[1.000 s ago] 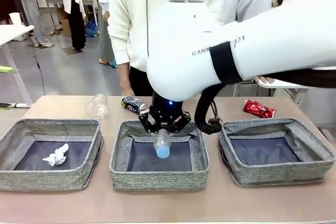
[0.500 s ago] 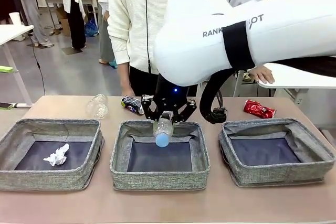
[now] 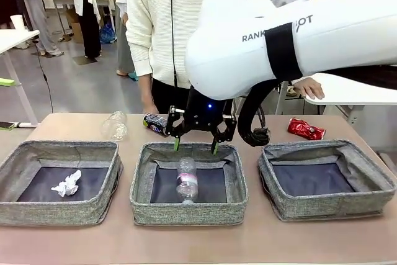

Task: Sort the waste into the appropriate baskets.
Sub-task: Place the picked waste into the Fabric basket indicated by the person.

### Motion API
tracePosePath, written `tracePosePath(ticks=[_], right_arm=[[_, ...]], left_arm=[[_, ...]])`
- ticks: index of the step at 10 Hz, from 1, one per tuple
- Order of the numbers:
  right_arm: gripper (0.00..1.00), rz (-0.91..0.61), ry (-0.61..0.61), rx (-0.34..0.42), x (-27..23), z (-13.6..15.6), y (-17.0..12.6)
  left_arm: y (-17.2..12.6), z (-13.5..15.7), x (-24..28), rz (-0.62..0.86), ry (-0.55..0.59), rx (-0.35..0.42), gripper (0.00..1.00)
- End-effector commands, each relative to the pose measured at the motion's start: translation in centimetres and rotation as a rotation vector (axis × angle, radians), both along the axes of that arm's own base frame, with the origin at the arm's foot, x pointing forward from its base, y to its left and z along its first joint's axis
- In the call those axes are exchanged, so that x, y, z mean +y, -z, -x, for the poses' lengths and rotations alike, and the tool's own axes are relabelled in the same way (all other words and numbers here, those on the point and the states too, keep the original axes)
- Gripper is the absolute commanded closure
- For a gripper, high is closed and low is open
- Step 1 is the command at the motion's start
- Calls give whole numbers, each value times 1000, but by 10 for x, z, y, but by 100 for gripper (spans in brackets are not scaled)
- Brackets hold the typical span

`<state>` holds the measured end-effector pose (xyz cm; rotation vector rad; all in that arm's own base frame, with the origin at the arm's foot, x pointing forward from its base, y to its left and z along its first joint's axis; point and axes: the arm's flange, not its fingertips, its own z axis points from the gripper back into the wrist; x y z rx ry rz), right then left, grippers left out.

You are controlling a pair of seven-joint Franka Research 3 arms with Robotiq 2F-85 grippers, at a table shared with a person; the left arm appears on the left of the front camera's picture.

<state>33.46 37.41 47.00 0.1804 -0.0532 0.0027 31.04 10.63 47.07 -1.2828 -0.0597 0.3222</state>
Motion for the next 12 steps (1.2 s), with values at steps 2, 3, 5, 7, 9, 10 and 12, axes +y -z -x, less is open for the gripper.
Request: tracePosePath(ticks=[2,3,5,7,9,10,12], right_arm=[[0,-47,3,13,-7,4,3],[0,-66,-4,28,-9,3,1],[0,-157,-54,94,-27,-2,-11],[0,-480,-216,332,-100,-16,-45],[0,-770,-172,406,-185,-28,-57],[0,-896,-132,416,-227,-33,-57],[0,-1014,4,362,-312,-30,-53]], left_arm=[[-2,1,0,11,4,-6,0],[-2,1,0,11,4,-6,0],[-2,1,0,11,4,-6,0],[-2,1,0,11,4,-6,0],[-2,1,0,11,4,-6,0],[-2,1,0,11,4,-6,0],[-2,1,0,11,4,-6,0]])
